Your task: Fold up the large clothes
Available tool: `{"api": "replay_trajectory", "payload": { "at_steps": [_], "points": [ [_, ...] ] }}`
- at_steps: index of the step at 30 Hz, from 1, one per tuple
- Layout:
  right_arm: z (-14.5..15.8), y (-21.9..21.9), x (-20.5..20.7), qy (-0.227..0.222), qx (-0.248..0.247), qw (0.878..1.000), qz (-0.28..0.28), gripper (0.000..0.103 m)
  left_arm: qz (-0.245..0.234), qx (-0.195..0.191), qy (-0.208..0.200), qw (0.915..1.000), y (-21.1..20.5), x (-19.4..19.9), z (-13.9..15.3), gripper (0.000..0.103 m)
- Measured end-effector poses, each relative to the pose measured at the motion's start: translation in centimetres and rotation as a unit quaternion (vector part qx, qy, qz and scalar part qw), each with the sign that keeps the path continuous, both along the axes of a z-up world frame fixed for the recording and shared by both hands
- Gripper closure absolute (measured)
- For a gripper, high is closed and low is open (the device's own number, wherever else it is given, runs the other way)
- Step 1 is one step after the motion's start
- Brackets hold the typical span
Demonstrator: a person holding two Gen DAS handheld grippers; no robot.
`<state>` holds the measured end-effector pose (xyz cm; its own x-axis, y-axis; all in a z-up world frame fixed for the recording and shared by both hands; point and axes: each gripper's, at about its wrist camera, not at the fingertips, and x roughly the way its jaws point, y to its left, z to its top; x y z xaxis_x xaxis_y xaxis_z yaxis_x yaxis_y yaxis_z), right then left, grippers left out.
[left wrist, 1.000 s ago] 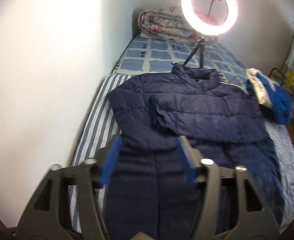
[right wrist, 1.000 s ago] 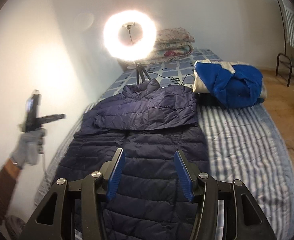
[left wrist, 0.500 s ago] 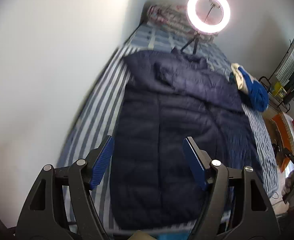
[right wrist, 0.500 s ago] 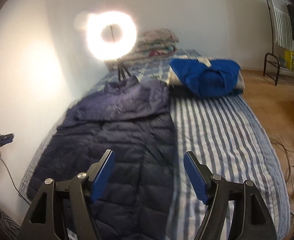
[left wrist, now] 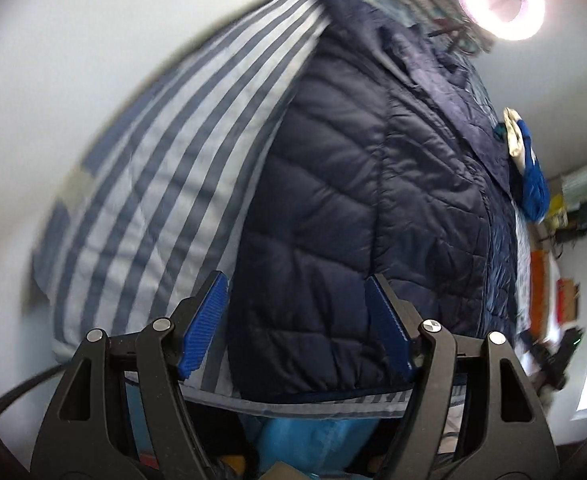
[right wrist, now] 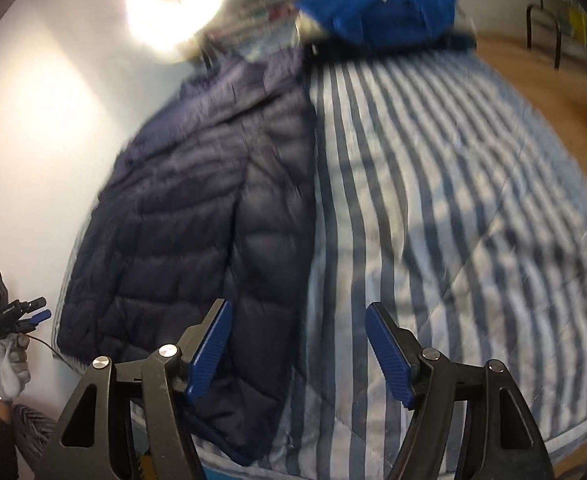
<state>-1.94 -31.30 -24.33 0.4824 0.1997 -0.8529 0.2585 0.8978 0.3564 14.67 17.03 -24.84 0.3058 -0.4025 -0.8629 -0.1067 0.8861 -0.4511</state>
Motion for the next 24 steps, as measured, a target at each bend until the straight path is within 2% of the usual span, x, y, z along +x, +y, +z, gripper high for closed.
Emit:
{"api": "replay_trajectory", "payload": {
  "at_steps": [2, 9, 12, 15, 17, 21, 22, 23, 24],
  "points": [
    [-1.0, -0.1, -0.1, 0.011, 0.019, 1.000, 0.002, 0.034, 0.005, -0.017, 0.016, 0.9997, 0.4, 0.0, -1.0, 0.029],
    [-3.1, 0.8, 0.3, 0.037, 0.045, 0.998, 0.017, 0.034, -0.010, -0.009, 0.037, 0.9992, -0.3, 0.2, -2.5, 0.030],
    [-3.3, 0.9, 0.4, 0.039, 0.046, 0.998, 0.020, 0.034, -0.015, -0.013, 0.048, 0.9986, -0.7, 0.1, -3.2, 0.034],
    [-3.4, 0.5, 0.2, 0.037, 0.070, 0.997, 0.013, 0.034, -0.022, -0.022, 0.050, 0.9982, -1.0, 0.0, -3.3, 0.036],
    [-3.6, 0.0, 0.0, 0.035, 0.094, 0.995, 0.010, 0.034, -0.030, -0.028, 0.055, 0.9976, -1.2, -0.2, -3.6, 0.042],
    [-3.6, 0.0, 0.0, 0.035, 0.102, 0.994, 0.015, 0.040, -0.050, -0.021, 0.054, 0.9971, -2.2, -0.4, -3.6, 0.044],
    [-3.6, 0.1, 0.1, 0.034, 0.108, 0.993, 0.017, 0.042, -0.055, -0.024, 0.054, 0.9967, -2.4, -0.3, -3.6, 0.052],
    [-3.7, 0.1, 0.1, 0.034, 0.122, 0.992, 0.021, 0.049, -0.060, -0.022, 0.056, 0.9964, -2.6, -0.3, -3.6, 0.058],
    [-3.9, 0.4, 0.3, 0.035, 0.135, 0.990, 0.025, 0.059, -0.063, -0.016, 0.055, 0.9964, -2.9, -0.3, -3.6, 0.060]
  ]
}}
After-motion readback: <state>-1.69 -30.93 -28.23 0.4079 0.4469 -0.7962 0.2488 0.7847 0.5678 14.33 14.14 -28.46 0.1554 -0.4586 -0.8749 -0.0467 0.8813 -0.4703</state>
